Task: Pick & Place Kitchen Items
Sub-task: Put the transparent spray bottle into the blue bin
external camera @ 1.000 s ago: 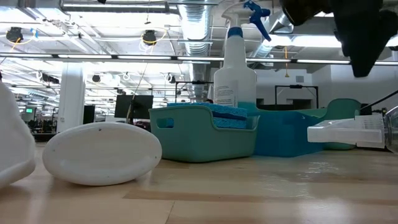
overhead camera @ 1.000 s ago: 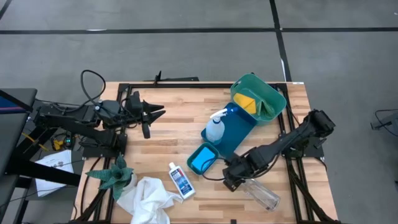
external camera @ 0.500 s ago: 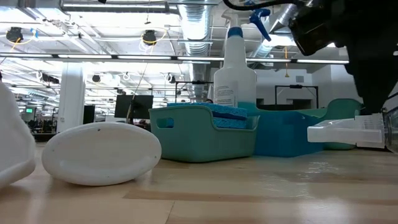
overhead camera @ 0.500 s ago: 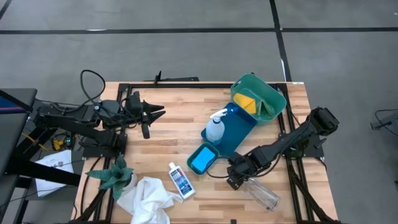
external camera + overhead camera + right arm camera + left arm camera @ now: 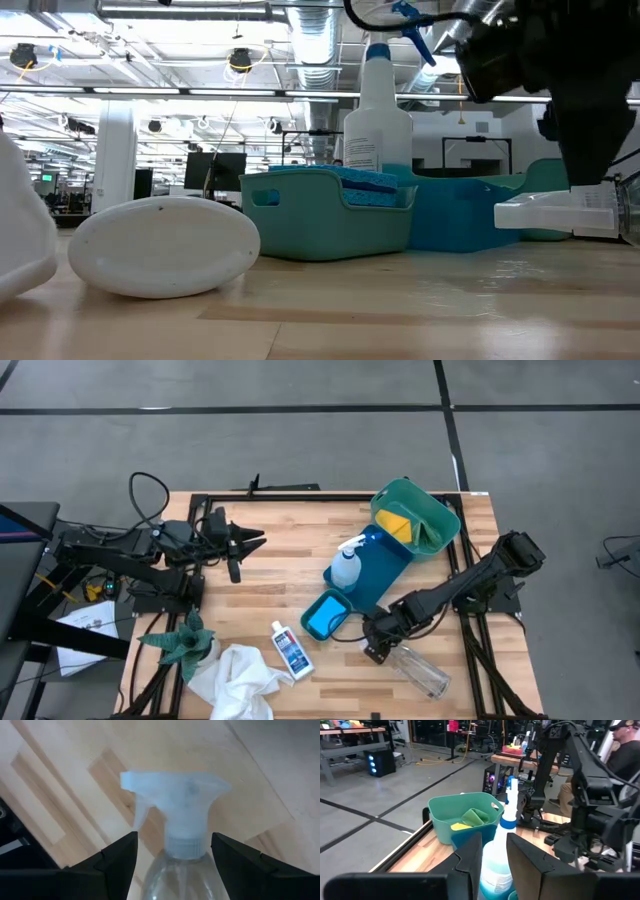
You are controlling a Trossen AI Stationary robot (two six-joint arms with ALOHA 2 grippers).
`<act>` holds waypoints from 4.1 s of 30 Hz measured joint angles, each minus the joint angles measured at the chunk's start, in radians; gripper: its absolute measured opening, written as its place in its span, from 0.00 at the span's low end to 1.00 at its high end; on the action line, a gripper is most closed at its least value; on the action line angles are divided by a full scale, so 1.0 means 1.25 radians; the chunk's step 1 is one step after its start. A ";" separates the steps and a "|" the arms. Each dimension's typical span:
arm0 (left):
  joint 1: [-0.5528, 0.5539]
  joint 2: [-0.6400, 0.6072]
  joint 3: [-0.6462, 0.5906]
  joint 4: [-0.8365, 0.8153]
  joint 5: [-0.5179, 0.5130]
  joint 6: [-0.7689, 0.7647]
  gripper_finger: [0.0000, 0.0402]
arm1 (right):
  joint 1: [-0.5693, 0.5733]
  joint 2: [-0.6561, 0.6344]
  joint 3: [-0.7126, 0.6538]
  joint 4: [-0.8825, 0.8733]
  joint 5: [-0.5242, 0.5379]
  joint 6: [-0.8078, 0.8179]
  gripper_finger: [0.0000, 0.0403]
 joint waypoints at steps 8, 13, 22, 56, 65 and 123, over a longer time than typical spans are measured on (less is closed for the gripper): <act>0.000 0.000 0.000 0.000 0.021 0.000 0.22 | 0.000 0.001 -0.047 0.017 -0.020 0.005 0.61; 0.000 0.000 0.000 0.000 0.021 0.001 0.22 | 0.000 0.001 -0.047 0.019 -0.020 0.005 0.61; 0.000 0.000 0.000 -0.003 0.021 0.002 0.22 | -0.004 0.064 -0.048 0.043 -0.036 -0.004 0.61; 0.000 0.000 0.000 -0.006 0.023 0.002 0.22 | 0.015 -0.049 -0.048 0.034 0.161 0.187 0.32; 0.000 0.000 0.000 -0.006 0.023 0.002 0.22 | 0.125 -0.151 -0.047 -0.068 0.460 0.423 0.32; 0.000 0.149 0.000 0.411 -0.084 -0.049 0.22 | 0.319 0.079 0.073 -0.152 1.250 0.353 0.36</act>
